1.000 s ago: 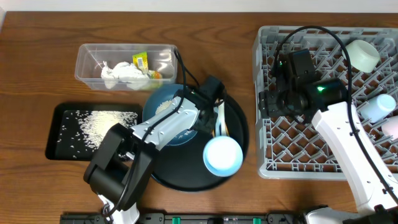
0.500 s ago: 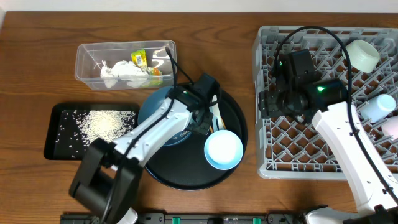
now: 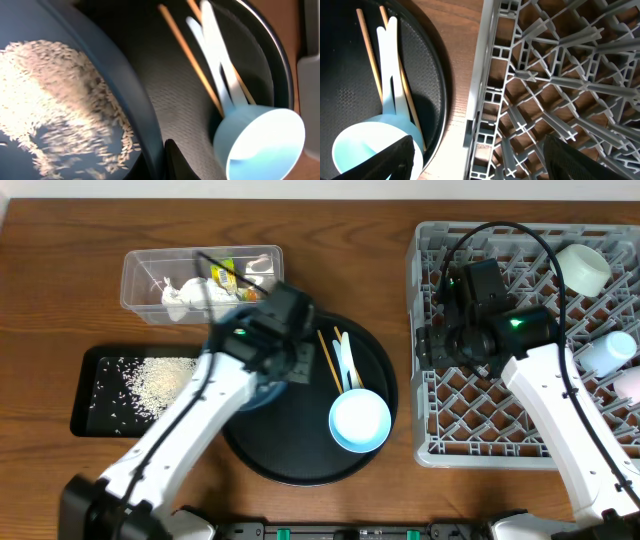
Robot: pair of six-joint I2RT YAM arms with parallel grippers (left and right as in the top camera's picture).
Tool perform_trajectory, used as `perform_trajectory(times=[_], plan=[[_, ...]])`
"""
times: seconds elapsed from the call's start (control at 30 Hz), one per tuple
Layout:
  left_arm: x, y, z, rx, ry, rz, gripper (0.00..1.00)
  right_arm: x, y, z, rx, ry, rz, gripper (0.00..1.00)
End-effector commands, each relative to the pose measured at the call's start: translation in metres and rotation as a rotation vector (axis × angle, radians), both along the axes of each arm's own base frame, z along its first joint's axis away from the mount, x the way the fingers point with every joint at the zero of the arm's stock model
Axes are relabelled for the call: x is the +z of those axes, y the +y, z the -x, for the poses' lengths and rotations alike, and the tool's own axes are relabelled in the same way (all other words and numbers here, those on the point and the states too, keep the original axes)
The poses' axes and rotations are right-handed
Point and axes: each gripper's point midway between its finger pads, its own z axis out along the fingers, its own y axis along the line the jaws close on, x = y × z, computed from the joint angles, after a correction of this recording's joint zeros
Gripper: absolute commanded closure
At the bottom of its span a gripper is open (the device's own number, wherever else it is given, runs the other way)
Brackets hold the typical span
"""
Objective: Sort waste into correct bins and load items into the dishwasher rack
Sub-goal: 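Tip the blue bowl over the black tray to empty remaining rice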
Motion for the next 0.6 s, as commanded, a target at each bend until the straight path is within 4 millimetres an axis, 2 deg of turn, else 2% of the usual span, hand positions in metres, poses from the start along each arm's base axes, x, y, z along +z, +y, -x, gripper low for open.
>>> perform_trajectory(times=[0.0,0.33,0.57], plan=[[0.011,0.027,-0.007,0.079,-0.026,0.003,0.94,0.002,0.0,0.001,-0.009,-0.003,0.004,0.22],[0.019,0.086,-0.022,0.272,0.028,0.22,0.94,0.001,0.0,0.003,-0.009,0.002,0.005,0.22],[0.037,0.118,-0.029,0.332,0.009,0.45,0.94,0.001,0.0,0.003,-0.009,0.005,0.006,0.22]])
